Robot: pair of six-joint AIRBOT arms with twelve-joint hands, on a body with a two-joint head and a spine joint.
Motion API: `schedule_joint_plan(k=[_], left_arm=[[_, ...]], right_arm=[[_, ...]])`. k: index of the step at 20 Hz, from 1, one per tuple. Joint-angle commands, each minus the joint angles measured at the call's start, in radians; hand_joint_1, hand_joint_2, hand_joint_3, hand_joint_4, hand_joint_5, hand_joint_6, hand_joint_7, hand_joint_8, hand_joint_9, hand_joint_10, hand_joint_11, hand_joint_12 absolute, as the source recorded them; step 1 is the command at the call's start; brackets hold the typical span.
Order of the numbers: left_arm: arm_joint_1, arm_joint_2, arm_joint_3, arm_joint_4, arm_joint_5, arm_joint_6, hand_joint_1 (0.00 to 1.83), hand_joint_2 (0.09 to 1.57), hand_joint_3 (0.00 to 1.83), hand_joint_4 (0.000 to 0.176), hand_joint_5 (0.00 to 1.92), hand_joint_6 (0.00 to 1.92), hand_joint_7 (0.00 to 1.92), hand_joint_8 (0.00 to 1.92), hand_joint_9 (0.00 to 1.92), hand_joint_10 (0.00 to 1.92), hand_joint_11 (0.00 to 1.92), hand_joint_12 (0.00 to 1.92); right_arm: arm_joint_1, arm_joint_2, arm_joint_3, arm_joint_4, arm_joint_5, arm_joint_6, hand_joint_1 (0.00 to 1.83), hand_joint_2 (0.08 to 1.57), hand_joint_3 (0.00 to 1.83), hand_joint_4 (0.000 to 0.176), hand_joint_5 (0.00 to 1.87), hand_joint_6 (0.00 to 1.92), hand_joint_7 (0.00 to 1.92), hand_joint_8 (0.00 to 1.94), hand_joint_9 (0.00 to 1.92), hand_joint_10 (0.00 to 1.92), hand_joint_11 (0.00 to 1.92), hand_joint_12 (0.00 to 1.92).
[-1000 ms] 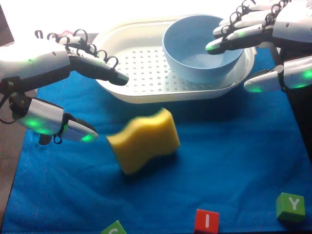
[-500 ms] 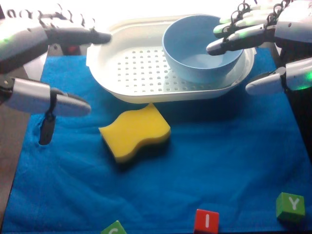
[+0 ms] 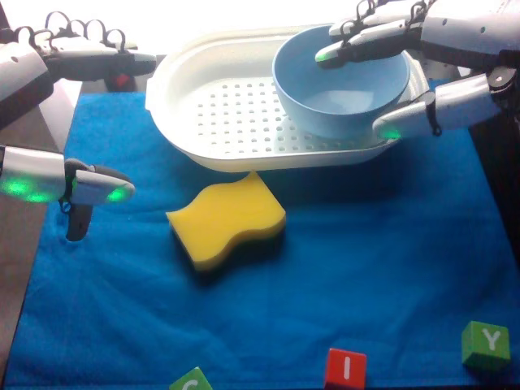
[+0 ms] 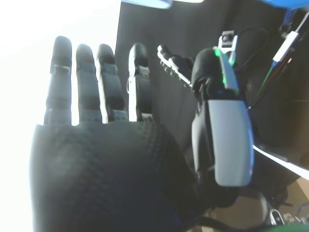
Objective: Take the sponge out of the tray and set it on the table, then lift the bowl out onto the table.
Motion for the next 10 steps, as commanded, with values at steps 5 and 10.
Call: schedule_joint_plan(k=[5,10], left_arm=[[-0.01,-0.013,-0.002,-0.022,-0.117,-0.003,0.78,0.87,0.01,0.07,0.4,0.0,0.33,0.0,0.29,0.0,0.0,0.77],[-0.01,-0.014,-0.002,-0.021,-0.116,-0.003,0.76,0.91,0.0,0.087,0.39,0.0,0.33,0.0,0.28,0.0,0.0,0.73]], right_arm=[[0.014,-0.03,0.048,0.071,0.04,0.003,0.5,1.14,0.0,0.128,0.39,0.0,0.27,0.0,0.19,0.01,0.0,0.69],[0.014,-0.069,0.08,0.029,-0.021,0.003,0.49,1.15,0.0,0.101,0.4,0.0,0.25,0.0,0.18,0.0,0.0,0.58]])
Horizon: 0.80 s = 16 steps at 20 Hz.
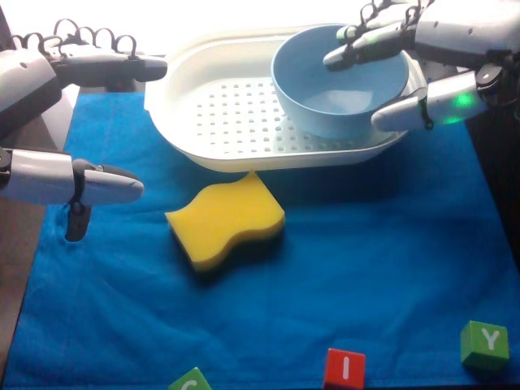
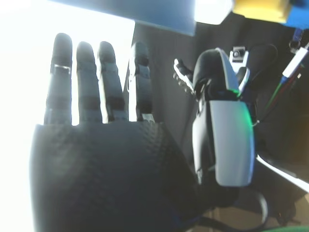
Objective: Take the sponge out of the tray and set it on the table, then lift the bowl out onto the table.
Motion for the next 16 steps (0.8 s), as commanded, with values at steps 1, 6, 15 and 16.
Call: schedule_joint_plan(k=[1,6,15,16], left_arm=[[-0.01,-0.001,0.001,-0.022,-0.119,-0.003,0.78,0.91,0.0,0.076,0.39,0.0,0.34,0.0,0.28,0.0,0.0,0.74],[-0.01,-0.01,0.006,-0.021,-0.118,-0.006,0.74,0.92,0.0,0.102,0.38,0.0,0.34,0.0,0.28,0.0,0.0,0.75],[-0.01,-0.027,0.019,-0.014,-0.118,-0.032,0.83,0.91,0.0,0.04,0.43,0.0,0.37,0.0,0.32,0.01,0.0,0.82],[-0.01,-0.027,0.019,-0.013,-0.118,-0.032,0.82,0.91,0.0,0.046,0.43,0.0,0.37,0.0,0.32,0.0,0.0,0.82]], right_arm=[[0.014,-0.007,0.005,0.051,0.057,0.003,0.52,1.15,0.0,0.092,0.41,0.0,0.26,0.0,0.19,0.0,0.0,0.64],[0.021,-0.049,0.023,-0.02,-0.003,0.003,0.48,1.18,0.0,0.121,0.36,0.0,0.26,0.0,0.2,0.0,0.0,0.68],[0.039,-0.1,0.051,-0.092,-0.07,0.003,0.54,1.19,0.01,0.098,0.37,0.0,0.24,0.0,0.19,0.0,0.0,0.4],[0.043,-0.106,0.055,-0.104,-0.08,0.003,0.55,1.19,0.0,0.088,0.38,0.01,0.26,0.01,0.2,0.01,0.01,0.4]])
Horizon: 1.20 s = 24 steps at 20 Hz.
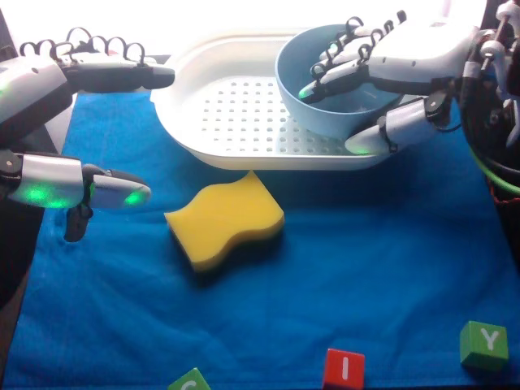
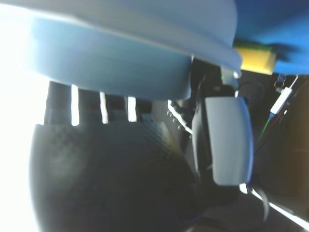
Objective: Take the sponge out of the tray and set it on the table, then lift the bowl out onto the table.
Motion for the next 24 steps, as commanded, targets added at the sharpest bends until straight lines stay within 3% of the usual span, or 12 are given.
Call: schedule_joint_plan(k=[1,4,6,8,9,10,11,12,16,21,23,24], left_arm=[[-0.01,-0.003,0.006,-0.021,-0.119,-0.005,0.83,0.92,0.0,0.039,0.44,0.01,0.37,0.0,0.32,0.0,0.0,0.82],[-0.01,-0.006,0.008,-0.021,-0.12,-0.006,0.83,0.92,0.0,0.035,0.43,0.0,0.37,0.0,0.3,0.0,0.0,0.77],[-0.01,-0.008,0.009,-0.021,-0.12,-0.006,0.85,0.91,0.0,0.029,0.45,0.0,0.37,0.0,0.31,0.0,0.0,0.8],[-0.01,-0.011,0.01,-0.021,-0.121,-0.009,0.84,0.9,0.0,0.032,0.46,0.0,0.38,0.0,0.3,0.0,0.0,0.78],[-0.01,-0.014,0.012,-0.021,-0.121,-0.011,0.83,0.9,0.0,0.033,0.47,0.01,0.38,0.0,0.3,0.0,0.0,0.78],[-0.01,-0.015,0.013,-0.021,-0.121,-0.012,0.82,0.9,0.0,0.026,0.47,0.0,0.39,0.01,0.31,0.0,0.0,0.77],[-0.01,-0.015,0.012,-0.021,-0.122,-0.014,0.81,0.9,0.0,0.025,0.47,0.0,0.4,0.01,0.31,0.0,0.0,0.78],[-0.01,-0.015,0.012,-0.019,-0.122,-0.015,0.8,0.9,0.0,0.025,0.48,0.01,0.4,0.01,0.32,0.01,0.0,0.78],[-0.01,-0.016,0.012,-0.018,-0.122,-0.016,0.8,0.9,0.0,0.043,0.47,0.0,0.41,0.01,0.32,0.01,0.0,0.78],[-0.01,-0.018,0.012,-0.018,-0.121,-0.019,0.8,0.91,0.0,0.048,0.46,0.0,0.39,0.0,0.32,0.0,0.0,0.77],[-0.009,-0.02,0.011,-0.018,-0.122,-0.021,0.8,0.91,0.0,0.043,0.47,0.0,0.39,0.0,0.33,0.0,0.0,0.79],[-0.009,-0.02,0.011,-0.018,-0.122,-0.022,0.81,0.9,0.0,0.038,0.48,0.0,0.4,0.0,0.34,0.01,0.02,0.81]], right_arm=[[0.022,-0.005,0.009,0.039,0.037,0.001,0.52,1.19,0.0,0.088,0.38,0.01,0.26,0.0,0.2,0.0,0.01,0.41],[0.032,-0.021,0.028,0.032,0.021,0.001,0.49,1.22,0.0,0.076,0.41,0.0,0.31,0.0,0.25,0.01,0.06,0.46],[0.039,-0.031,0.04,0.03,0.015,0.001,0.7,1.24,0.0,0.0,0.58,0.0,0.48,0.0,0.43,0.01,0.18,0.75],[0.045,-0.036,0.046,0.027,0.011,0.001,1.32,1.38,0.01,0.0,0.81,0.03,0.76,0.02,0.74,0.04,0.4,1.13],[0.05,-0.037,0.048,0.027,0.011,0.001,1.73,1.19,0.0,0.0,0.99,0.04,0.97,0.03,0.9,0.05,0.54,1.53],[0.055,-0.037,0.048,0.027,0.012,0.001,1.54,1.14,0.0,0.0,0.97,0.85,1.08,0.53,0.88,0.86,0.62,1.59],[0.061,-0.037,0.049,0.027,0.012,0.001,1.5,1.12,0.0,0.0,0.96,1.01,1.08,0.66,0.88,1.05,0.63,1.62],[0.065,-0.037,0.049,0.028,0.012,0.001,1.4,1.11,0.0,0.0,0.96,1.02,1.09,0.7,0.89,1.17,0.67,1.28],[0.074,-0.037,0.047,0.028,0.013,0.001,1.38,1.1,0.0,0.0,0.97,0.98,1.1,0.66,0.93,1.22,0.81,1.08],[0.093,-0.034,0.021,0.032,0.04,0.001,1.39,1.08,0.0,0.0,1.02,0.8,1.15,0.64,0.97,1.21,0.96,1.18],[0.116,-0.008,-0.004,0.032,0.067,0.001,1.6,1.1,0.0,0.0,1.23,0.19,1.27,0.16,0.86,1.26,0.9,1.29],[0.123,0.003,-0.013,0.037,0.081,0.001,1.55,1.25,0.04,0.0,1.3,0.11,1.36,0.1,1.09,0.97,0.99,1.36]])
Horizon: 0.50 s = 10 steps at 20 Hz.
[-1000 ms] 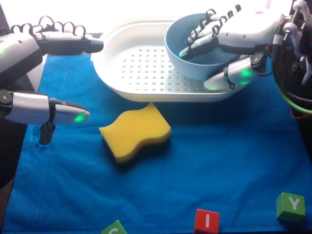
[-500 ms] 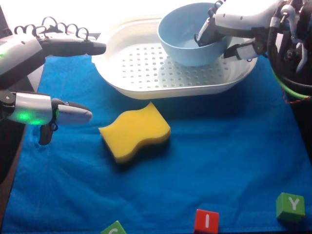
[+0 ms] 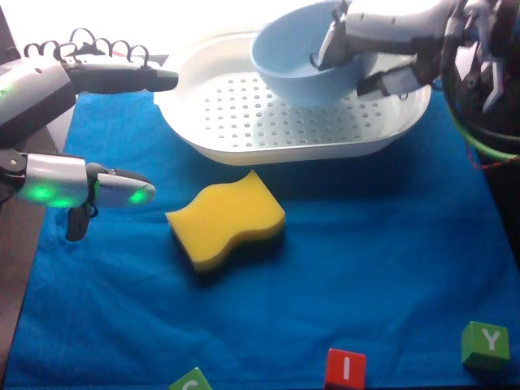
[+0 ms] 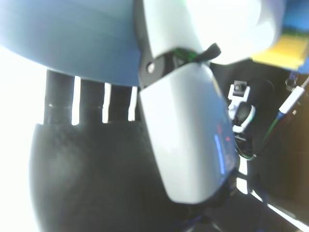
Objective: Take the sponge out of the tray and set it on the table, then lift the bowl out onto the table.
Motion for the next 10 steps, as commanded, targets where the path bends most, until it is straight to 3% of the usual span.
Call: schedule_joint_plan(k=[1,2,3,4,5,6,7,9,10], left_arm=[[-0.008,-0.003,0.0,-0.018,-0.118,-0.006,0.8,0.9,0.0,0.042,0.48,0.0,0.4,0.0,0.35,0.01,0.02,0.81],[-0.008,-0.003,0.0,-0.018,-0.118,-0.006,0.8,0.9,0.0,0.042,0.48,0.0,0.4,0.0,0.35,0.01,0.02,0.81],[-0.007,-0.003,0.0,-0.018,-0.118,-0.006,0.79,0.91,0.0,0.041,0.48,0.0,0.41,0.0,0.35,0.01,0.02,0.81],[-0.007,-0.003,-0.001,-0.018,-0.119,-0.007,0.79,0.91,0.0,0.038,0.48,0.0,0.41,0.0,0.35,0.01,0.01,0.81],[-0.006,-0.003,-0.001,-0.018,-0.121,-0.007,0.8,0.9,0.0,0.043,0.48,0.0,0.4,0.0,0.35,0.0,0.0,0.83],[-0.005,-0.003,-0.002,-0.019,-0.122,-0.008,0.8,0.9,0.0,0.053,0.48,0.0,0.4,0.0,0.34,0.0,0.0,0.84],[-0.003,-0.003,-0.003,-0.02,-0.125,-0.009,0.8,0.9,0.0,0.052,0.48,0.0,0.4,0.0,0.35,0.0,0.0,0.84],[0.004,-0.003,-0.005,-0.027,-0.133,-0.011,0.81,0.9,0.0,0.043,0.48,0.0,0.41,0.0,0.36,0.01,0.0,0.83],[0.009,-0.002,-0.006,-0.031,-0.137,-0.011,0.82,0.9,0.0,0.04,0.47,0.0,0.41,0.0,0.36,0.01,0.0,0.83]], right_arm=[[0.019,0.012,0.0,0.059,0.078,-0.002,1.52,1.29,0.06,0.0,1.34,0.08,1.4,0.08,1.17,0.92,1.01,1.49],[0.02,0.023,-0.004,0.073,0.096,-0.002,1.51,1.31,0.06,0.0,1.35,0.07,1.41,0.07,1.19,0.9,1.0,1.53],[0.02,0.039,-0.013,0.093,0.118,-0.002,1.45,1.33,0.15,0.0,1.42,0.09,1.34,0.76,1.17,1.42,1.0,1.84],[0.02,0.053,-0.021,0.105,0.133,-0.002,1.53,0.74,1.05,0.0,1.44,0.1,1.02,1.46,0.92,1.82,1.05,1.91],[0.02,0.074,-0.037,0.12,0.153,-0.002,1.39,0.74,1.23,0.0,1.46,0.12,0.86,1.85,1.06,1.9,1.1,1.92],[0.02,0.09,-0.051,0.129,0.165,-0.002,1.4,1.0,0.92,0.0,1.43,0.19,1.03,1.61,1.06,1.76,1.02,1.92],[0.019,0.121,-0.078,0.145,0.192,-0.002,1.38,1.11,0.76,0.0,1.41,0.28,1.13,1.24,1.08,1.5,0.97,1.81],[0.019,0.182,-0.143,0.168,0.237,-0.002,1.27,1.2,0.66,0.0,1.33,0.44,1.19,1.02,1.14,1.39,1.01,1.74],[0.019,0.198,-0.158,0.176,0.268,-0.002,1.07,1.29,0.47,0.0,1.3,0.48,1.22,0.96,1.16,1.36,1.01,1.71]])
